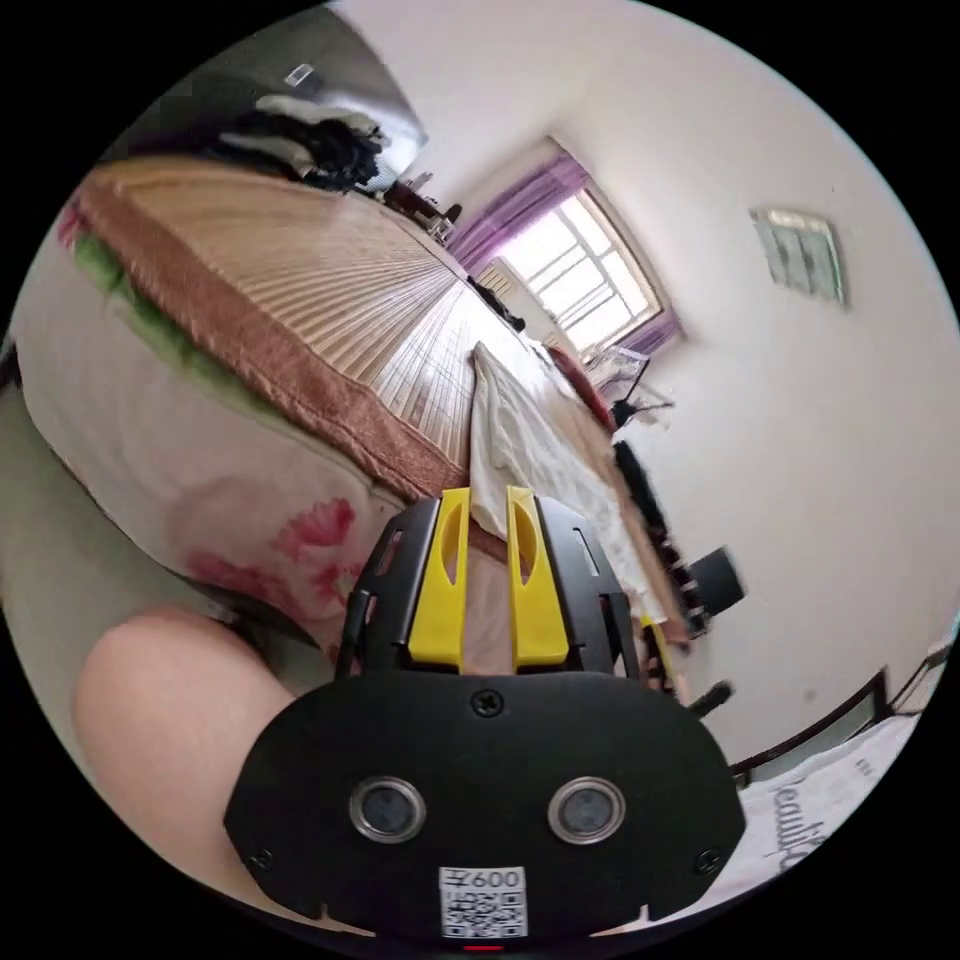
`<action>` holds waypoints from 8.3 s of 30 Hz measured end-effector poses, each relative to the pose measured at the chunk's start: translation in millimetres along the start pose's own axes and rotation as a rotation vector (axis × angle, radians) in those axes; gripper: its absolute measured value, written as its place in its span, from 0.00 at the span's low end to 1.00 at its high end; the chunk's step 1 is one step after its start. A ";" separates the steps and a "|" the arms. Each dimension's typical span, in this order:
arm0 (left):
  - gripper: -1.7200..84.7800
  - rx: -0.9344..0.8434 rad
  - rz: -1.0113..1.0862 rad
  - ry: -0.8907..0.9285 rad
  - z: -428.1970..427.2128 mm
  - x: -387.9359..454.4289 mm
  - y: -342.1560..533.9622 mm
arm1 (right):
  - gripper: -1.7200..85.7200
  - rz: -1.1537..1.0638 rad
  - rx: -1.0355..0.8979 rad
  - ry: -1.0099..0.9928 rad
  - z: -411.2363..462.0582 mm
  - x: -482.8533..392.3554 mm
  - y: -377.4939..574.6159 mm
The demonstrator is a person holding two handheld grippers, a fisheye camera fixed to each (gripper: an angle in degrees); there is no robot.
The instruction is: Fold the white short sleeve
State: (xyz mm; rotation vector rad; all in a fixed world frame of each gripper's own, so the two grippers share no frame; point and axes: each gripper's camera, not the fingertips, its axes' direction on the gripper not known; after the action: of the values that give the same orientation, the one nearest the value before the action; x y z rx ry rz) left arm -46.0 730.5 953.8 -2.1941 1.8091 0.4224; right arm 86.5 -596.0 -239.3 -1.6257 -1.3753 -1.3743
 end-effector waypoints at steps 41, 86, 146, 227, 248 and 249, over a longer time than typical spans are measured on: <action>0.04 -0.186 -0.034 0.077 30.7 -140.0 -78.8 | 0.17 -1.063 -0.198 -0.110 54.5 -497.7 -356.7; 0.05 -0.261 -0.254 -0.101 0.7 -122.5 -417.8 | 0.01 -0.432 -0.057 -0.598 -38.1 -288.3 -383.2; 0.11 -0.347 0.440 -0.256 263.7 322.7 -505.2 | 0.01 0.562 -0.246 -0.459 186.2 142.5 87.0; 0.03 -0.699 0.659 -0.119 142.4 24.0 -453.1 | 0.01 -0.181 -0.736 -0.299 369.0 131.9 -131.3; 0.14 -0.200 1.606 -0.381 9.2 329.5 -14.4 | 0.12 -0.495 -0.437 -0.296 42.5 -60.8 -120.1; 0.14 -0.203 1.679 -0.411 18.9 340.3 10.2 | 0.13 -0.581 -0.427 -0.260 36.8 -76.4 -117.1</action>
State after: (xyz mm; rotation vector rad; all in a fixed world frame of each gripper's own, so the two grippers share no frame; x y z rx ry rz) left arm 4.1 427.9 804.8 -0.0413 2.8573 1.1887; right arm -6.5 -554.2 -341.8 -1.7971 -1.9116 -1.9471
